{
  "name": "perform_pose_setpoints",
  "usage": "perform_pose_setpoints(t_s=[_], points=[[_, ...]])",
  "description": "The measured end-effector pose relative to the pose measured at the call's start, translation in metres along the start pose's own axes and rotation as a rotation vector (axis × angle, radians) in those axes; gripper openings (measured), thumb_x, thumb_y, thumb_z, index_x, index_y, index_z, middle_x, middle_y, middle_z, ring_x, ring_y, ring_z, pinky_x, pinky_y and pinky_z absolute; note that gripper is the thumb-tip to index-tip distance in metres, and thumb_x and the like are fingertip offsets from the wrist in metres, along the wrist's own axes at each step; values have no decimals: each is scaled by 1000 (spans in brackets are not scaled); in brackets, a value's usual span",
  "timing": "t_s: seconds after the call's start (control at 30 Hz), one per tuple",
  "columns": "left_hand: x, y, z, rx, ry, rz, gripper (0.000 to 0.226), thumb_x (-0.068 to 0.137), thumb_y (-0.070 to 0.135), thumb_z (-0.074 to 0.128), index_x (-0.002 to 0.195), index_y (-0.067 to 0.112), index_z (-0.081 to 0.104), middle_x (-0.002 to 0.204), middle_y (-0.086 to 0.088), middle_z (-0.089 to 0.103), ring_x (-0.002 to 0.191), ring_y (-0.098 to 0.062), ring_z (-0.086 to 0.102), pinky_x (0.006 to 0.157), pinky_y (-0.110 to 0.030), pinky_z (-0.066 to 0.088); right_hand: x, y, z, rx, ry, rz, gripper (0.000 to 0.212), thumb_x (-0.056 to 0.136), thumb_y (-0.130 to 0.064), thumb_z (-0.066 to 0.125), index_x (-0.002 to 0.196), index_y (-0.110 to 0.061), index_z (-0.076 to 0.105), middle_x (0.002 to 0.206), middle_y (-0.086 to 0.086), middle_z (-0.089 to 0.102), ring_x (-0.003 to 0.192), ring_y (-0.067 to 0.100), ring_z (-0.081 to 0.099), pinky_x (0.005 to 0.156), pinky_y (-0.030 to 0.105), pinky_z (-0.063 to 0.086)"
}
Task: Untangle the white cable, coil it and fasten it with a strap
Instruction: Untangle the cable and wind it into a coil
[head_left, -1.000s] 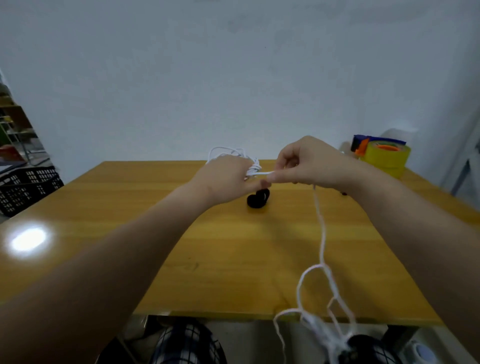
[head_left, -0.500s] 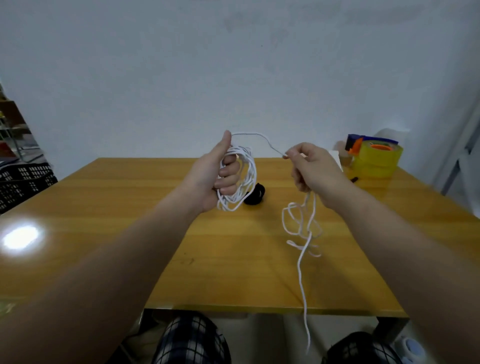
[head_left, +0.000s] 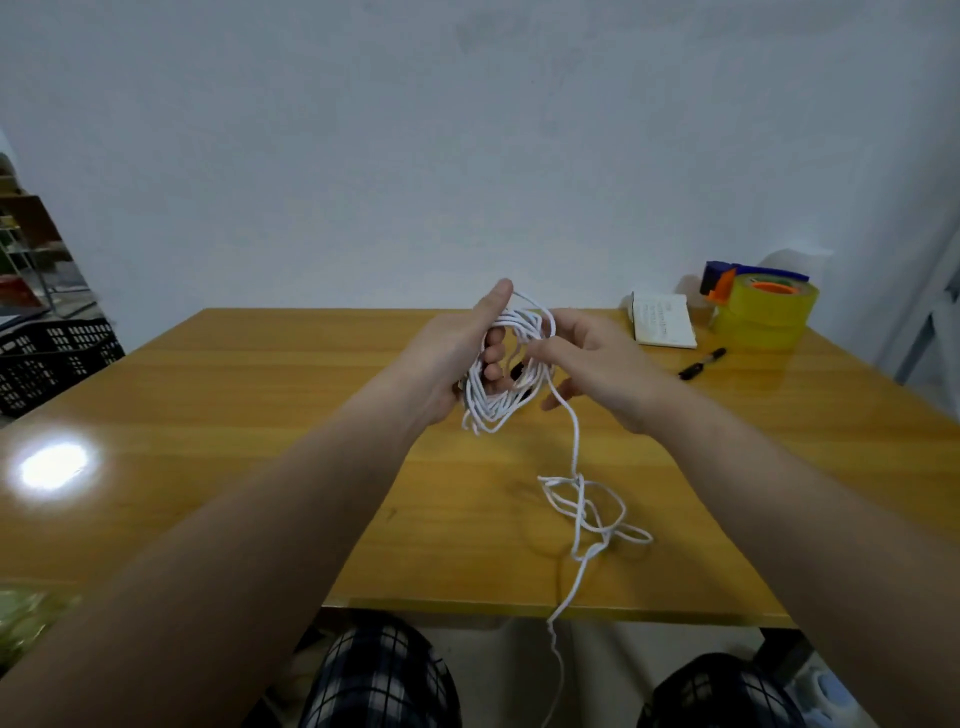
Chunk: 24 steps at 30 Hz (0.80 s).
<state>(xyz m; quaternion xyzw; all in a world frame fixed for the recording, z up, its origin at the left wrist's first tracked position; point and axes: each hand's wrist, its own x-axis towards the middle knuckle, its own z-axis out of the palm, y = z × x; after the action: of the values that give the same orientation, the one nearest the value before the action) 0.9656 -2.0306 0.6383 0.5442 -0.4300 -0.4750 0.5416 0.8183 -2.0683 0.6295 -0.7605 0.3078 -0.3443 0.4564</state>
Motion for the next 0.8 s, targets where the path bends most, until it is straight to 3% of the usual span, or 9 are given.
perform_pose_setpoints(t_s=[0.1, 0.2, 0.3, 0.37, 0.43, 0.57, 0.67, 0.73, 0.8], points=[[2, -5, -7, 102, 60, -23, 48, 86, 57, 56, 68, 13, 53, 50, 2, 46, 40, -15, 45, 62, -34, 48, 0, 0, -2, -20, -29, -40, 21, 96, -8, 44, 111, -4, 59, 89, 18, 56, 76, 26, 60, 70, 42, 56], [3, -12, -6, -106, 33, -29, 40, 90, 49, 55, 73, 13, 51, 49, 4, 38, 40, -12, 37, 48, -25, 42, -1, 3, -1, -9, -56, -11, 25, 98, -12, 43, 118, -13, 58, 96, 21, 57, 80, 23, 62, 74, 46, 56], [3, -17, -5, -272, 6, -59, 41, 92, 48, 54, 68, 17, 42, 48, 7, 26, 37, -7, 25, 36, -19, 27, -2, 7, 0, -14, -97, 77, 27, 99, -24, 43, 124, -26, 54, 110, 15, 58, 92, 17, 64, 60, 41, 59], [3, -18, -9, -296, -5, -97, 45, 91, 52, 52, 64, 18, 39, 46, 7, 24, 35, -7, 22, 34, -18, 23, -2, 9, 0, -40, -155, 108, 30, 99, -27, 44, 127, -31, 51, 111, 10, 61, 96, 22, 66, 48, 32, 53], [2, -18, -13, -339, -41, -137, 48, 94, 51, 45, 61, 18, 37, 44, 5, 24, 33, -9, 22, 34, -18, 22, -3, 12, -2, -44, -175, 109, 31, 98, -26, 44, 128, -33, 51, 110, 6, 64, 83, 26, 69, 41, 25, 46], [0, -18, -18, -300, -121, -133, 36, 94, 33, 41, 62, 18, 36, 44, 4, 24, 36, -11, 21, 40, -23, 19, 1, 16, -5, -60, -8, 9, 29, 97, -18, 47, 123, -24, 60, 82, 8, 60, 39, 3, 44, 36, 14, 33], [-4, -19, -19, -232, -152, -93, 39, 93, 35, 50, 59, 18, 42, 46, 4, 26, 39, -10, 25, 44, -23, 22, 5, 22, -15, -99, 220, -6, 24, 91, -25, 58, 105, -9, 70, 62, 0, 52, 36, -1, 39, 38, 8, 30], [-7, -19, -22, -186, -172, -80, 40, 86, 45, 58, 62, 17, 44, 47, 5, 29, 42, -10, 29, 47, -23, 26, 7, 28, -22, -111, 288, 37, 29, 85, -35, 64, 84, -7, 73, 48, -4, 40, 36, 4, 33, 38, 14, 28], [-10, -21, -24, -173, -207, -94, 40, 79, 48, 61, 63, 17, 42, 48, 5, 30, 45, -11, 29, 50, -23, 28, 8, 35, -23, -24, 283, 127, 36, 83, -40, 65, 70, -6, 68, 47, -1, 33, 41, 12, 28, 38, 21, 27]])
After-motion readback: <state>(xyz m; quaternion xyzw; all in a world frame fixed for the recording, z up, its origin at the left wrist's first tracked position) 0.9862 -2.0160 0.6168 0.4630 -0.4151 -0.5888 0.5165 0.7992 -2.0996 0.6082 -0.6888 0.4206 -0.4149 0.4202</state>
